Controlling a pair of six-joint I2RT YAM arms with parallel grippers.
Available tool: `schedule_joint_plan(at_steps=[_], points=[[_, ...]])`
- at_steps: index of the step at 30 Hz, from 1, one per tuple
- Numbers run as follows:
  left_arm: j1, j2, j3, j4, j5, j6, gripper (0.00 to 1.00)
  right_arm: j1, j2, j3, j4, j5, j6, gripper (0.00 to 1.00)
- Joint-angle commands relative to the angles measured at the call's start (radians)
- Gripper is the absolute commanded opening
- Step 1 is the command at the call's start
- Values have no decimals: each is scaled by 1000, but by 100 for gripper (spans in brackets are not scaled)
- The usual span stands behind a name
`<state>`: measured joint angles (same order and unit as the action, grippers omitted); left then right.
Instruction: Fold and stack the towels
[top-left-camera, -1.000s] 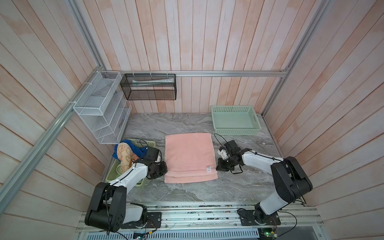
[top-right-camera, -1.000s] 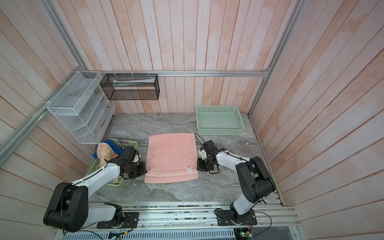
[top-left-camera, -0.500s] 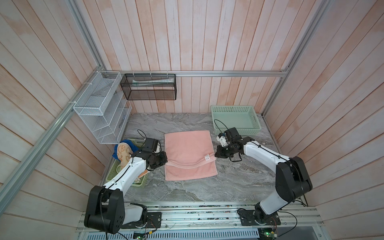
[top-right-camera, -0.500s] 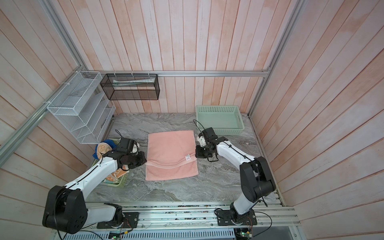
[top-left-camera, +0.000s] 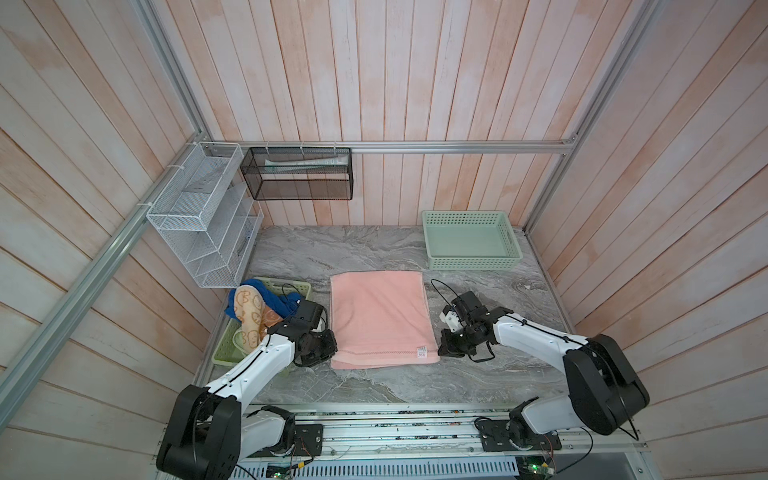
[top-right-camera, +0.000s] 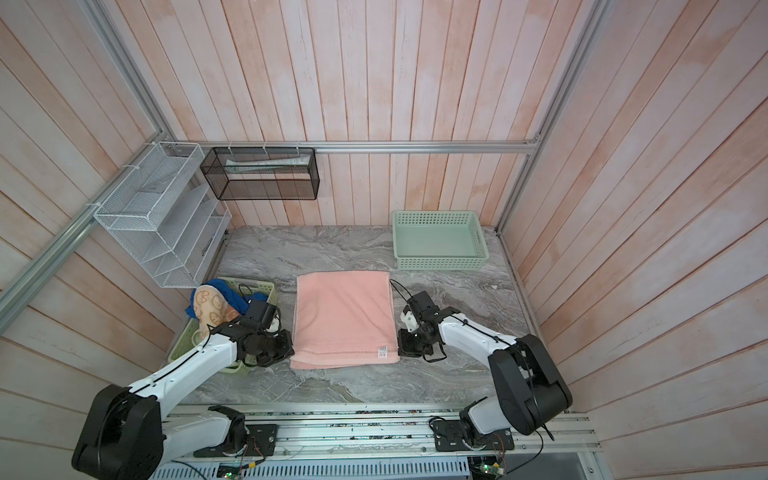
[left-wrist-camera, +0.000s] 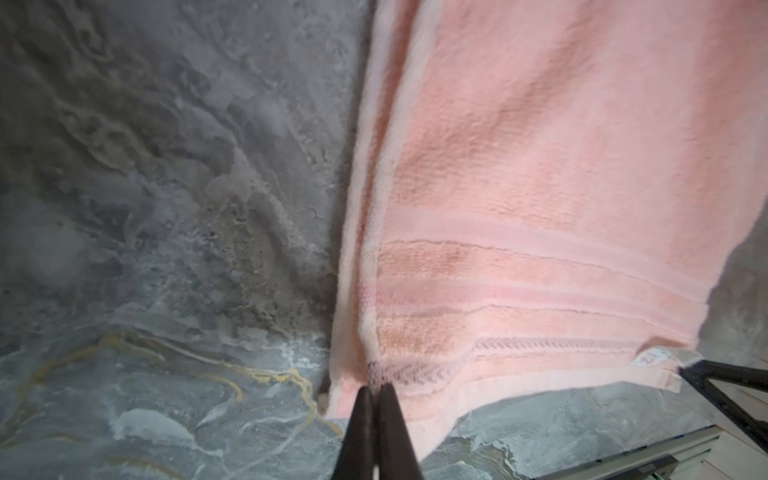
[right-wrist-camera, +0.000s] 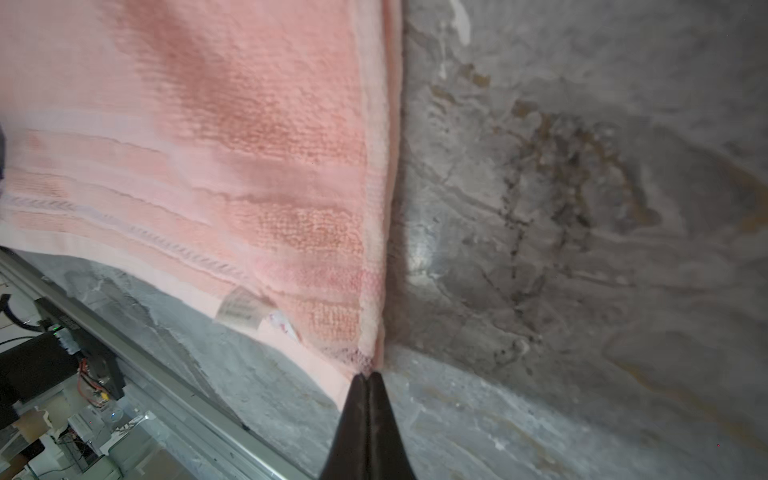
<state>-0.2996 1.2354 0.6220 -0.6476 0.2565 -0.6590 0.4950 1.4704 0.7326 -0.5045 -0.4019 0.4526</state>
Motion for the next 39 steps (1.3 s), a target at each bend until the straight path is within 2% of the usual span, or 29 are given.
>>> schedule_joint_plan(at_steps=[1, 9, 10, 11, 13, 14, 16, 21, 26, 29, 33, 36, 39], points=[[-2, 23, -20, 34, -11, -39, 0, 2, 14, 13, 78, -12, 3, 0], [-3, -7, -20, -15, -45, -59, 0, 0, 29, 40, 34, 23, -24, 0], [-2, -19, -13, -32, -59, -61, 3, 2, 24, 47, 18, 32, -26, 0], [-2, -35, 1, -59, -77, -62, 12, 1, 19, 58, -5, 46, -30, 4], [-6, -65, 41, -105, -106, -60, 23, 1, 5, 92, -58, 91, -41, 24], [-8, -82, 61, -119, -120, -63, 25, 2, -2, 121, -88, 116, -48, 29], [-16, -107, 96, -127, -152, -56, 25, 2, -12, 180, -133, 165, -57, 32], [-42, -20, 130, -74, -150, -20, 25, 25, 17, 268, -116, 168, -56, 33], [-131, 68, 181, -97, -206, -36, 25, 132, 130, 308, -61, 146, -36, 32], [-147, 33, 196, -142, -253, -45, 28, 191, 183, 285, 1, 114, -9, 30], [-150, -87, 224, -254, -337, -48, 30, 247, 229, 258, 29, 107, 9, 29], [-147, -139, 179, -212, -293, -39, 30, 257, 236, 216, 52, 104, 14, 29], [-154, -63, 137, -111, -174, -43, 30, 257, 227, 171, 58, 127, 12, 27]])
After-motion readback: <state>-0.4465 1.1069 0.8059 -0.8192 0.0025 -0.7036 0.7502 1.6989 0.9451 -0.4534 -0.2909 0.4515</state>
